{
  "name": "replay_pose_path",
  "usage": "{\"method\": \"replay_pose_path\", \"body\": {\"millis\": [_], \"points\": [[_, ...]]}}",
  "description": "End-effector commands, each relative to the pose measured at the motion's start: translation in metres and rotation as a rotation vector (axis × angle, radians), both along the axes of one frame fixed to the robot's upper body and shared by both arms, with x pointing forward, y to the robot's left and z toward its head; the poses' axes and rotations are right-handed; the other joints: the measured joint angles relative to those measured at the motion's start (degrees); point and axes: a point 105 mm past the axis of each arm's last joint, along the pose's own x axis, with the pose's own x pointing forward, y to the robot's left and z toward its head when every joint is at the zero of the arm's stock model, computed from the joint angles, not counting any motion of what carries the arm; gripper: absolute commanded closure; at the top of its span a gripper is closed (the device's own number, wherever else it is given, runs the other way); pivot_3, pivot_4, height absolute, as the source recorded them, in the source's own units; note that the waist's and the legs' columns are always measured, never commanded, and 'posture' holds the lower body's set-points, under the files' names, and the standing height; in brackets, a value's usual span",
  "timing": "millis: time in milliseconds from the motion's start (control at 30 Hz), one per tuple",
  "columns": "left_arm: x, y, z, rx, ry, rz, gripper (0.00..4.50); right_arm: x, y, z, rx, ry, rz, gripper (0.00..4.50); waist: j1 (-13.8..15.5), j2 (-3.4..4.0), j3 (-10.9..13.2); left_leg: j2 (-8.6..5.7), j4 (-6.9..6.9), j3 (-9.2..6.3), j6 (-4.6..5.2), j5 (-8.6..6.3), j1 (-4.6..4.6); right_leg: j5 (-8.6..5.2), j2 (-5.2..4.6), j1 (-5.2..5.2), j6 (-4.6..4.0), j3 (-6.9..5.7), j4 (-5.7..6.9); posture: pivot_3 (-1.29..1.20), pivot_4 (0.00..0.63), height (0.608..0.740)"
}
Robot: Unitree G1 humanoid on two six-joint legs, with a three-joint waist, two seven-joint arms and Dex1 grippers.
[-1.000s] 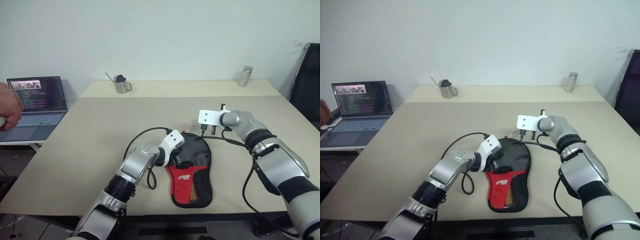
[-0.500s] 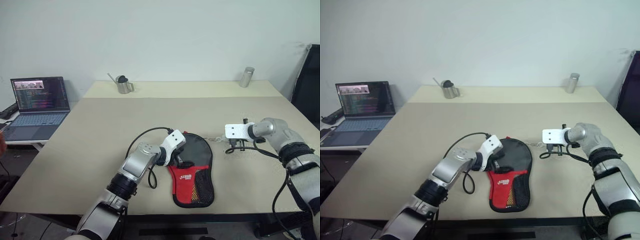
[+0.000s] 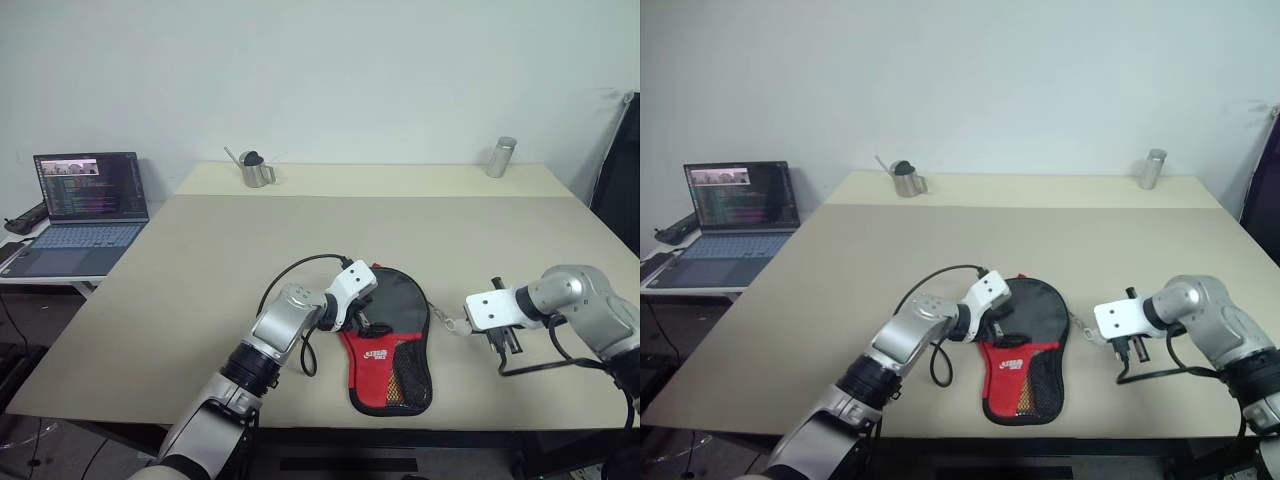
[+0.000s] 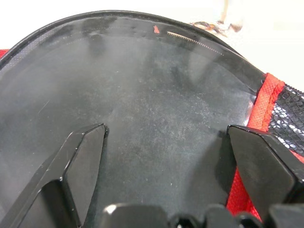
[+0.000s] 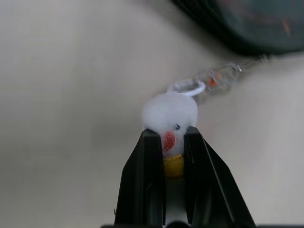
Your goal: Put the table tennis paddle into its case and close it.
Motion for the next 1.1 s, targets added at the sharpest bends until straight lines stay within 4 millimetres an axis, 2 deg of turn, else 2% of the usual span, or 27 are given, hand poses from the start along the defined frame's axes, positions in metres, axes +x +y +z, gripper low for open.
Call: {"method": "replay_pose_path", "body": {"millis": [33, 367, 700, 1100], "points": [[-0.008, 0.011, -0.037, 0.092, 0.114, 0.025, 0.0, -0.016, 0.009, 0.003, 0.009, 0.032, 0.055, 4.38, 0.0, -0.01, 0.0, 0.0, 0.0, 0.0, 0.0, 0.0, 0.0, 0.0, 0.0, 0.0, 0.0, 0.0, -0.01, 0.0, 0.15, 0.74], [-0.008, 0.009, -0.038, 0.098, 0.112, 0.018, 0.0, -0.064, 0.021, -0.02, 0.004, 0.175, 0.168, 4.38, 0.4, -0.05, 0.0, 0.03, -0.01, -0.03, -0.01, -0.01, 0.01, -0.1, -0.01, 0.02, 0.15, -0.03, -0.03, 0.0, 0.15, 0.74], [-0.005, 0.009, -0.038, 0.109, 0.108, 0.017, 0.0, -0.105, 0.031, -0.028, 0.014, 0.313, 0.3, 4.39, 1.2, -0.12, -0.1, 0.03, -0.02, -0.04, 0.02, -0.03, 0.0, -0.18, -0.02, 0.04, 0.26, -0.06, -0.05, 0.0, 0.15, 0.74], [-0.018, 0.009, -0.048, 0.134, 0.145, -0.022, 0.0, -0.15, 0.039, -0.034, -0.049, 0.456, 0.501, 4.4, 1.4, -0.16, -0.1, 0.03, -0.03, -0.06, 0.06, -0.15, -0.03, -0.31, -0.05, 0.04, 0.32, -0.08, -0.08, 0.0, 0.15, 0.74]]}}
